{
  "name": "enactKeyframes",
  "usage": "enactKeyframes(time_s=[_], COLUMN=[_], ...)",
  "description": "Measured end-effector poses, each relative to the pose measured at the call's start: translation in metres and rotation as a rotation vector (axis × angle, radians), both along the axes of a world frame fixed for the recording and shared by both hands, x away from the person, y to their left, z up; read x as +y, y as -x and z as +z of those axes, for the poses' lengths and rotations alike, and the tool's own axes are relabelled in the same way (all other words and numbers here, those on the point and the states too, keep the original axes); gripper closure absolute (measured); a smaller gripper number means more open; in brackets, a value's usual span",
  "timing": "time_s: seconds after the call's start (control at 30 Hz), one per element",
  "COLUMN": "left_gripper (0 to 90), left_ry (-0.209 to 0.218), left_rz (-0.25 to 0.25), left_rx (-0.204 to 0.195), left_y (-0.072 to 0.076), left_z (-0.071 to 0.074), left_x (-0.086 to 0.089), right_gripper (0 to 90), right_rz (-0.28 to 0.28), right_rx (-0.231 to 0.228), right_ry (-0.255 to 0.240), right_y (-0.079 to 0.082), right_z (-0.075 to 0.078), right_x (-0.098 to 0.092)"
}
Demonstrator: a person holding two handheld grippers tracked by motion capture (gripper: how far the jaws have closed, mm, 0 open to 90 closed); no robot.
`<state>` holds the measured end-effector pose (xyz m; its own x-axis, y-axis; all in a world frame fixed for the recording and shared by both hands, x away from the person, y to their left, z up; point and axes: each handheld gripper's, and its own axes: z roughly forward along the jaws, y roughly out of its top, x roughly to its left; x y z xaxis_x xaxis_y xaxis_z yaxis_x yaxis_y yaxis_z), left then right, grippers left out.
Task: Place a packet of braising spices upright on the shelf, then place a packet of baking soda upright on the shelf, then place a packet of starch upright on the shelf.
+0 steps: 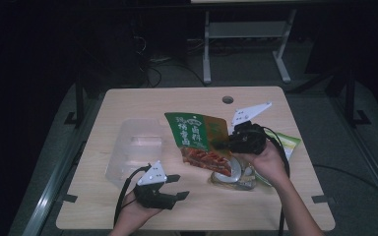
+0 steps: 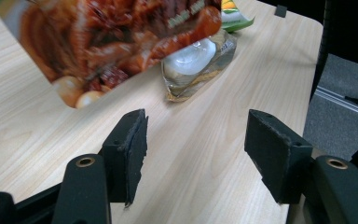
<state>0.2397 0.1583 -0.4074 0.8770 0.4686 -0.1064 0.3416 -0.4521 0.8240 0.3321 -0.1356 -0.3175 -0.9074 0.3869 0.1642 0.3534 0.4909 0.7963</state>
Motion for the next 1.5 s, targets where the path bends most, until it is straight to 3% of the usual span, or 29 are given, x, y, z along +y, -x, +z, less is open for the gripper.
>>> enactKeyframes(time_s=[0.3, 0.73, 1.03, 1.5], left_gripper=[38.6, 37.6, 36.5, 36.3], left_ry=[0.000, -0.015, -0.007, -0.006], left_rz=[-0.021, -0.035, -0.046, -0.067], left_rx=[0.003, 0.001, 0.012, -0.003], left_y=[0.000, 0.004, 0.005, 0.010], left_z=[0.001, 0.001, 0.000, 0.001], left_x=[-0.002, -0.005, -0.008, -0.011], right_gripper=[89.6, 89.6, 89.6, 89.6], right_rz=[0.022, 0.009, 0.027, 0.058], right_rx=[-0.019, -0.021, -0.050, -0.068], right_ry=[0.023, 0.012, -0.002, -0.011], right_y=[-0.008, -0.011, -0.017, -0.035], right_z=[0.014, 0.019, 0.037, 0.060], right_x=[0.013, 0.015, 0.024, 0.064])
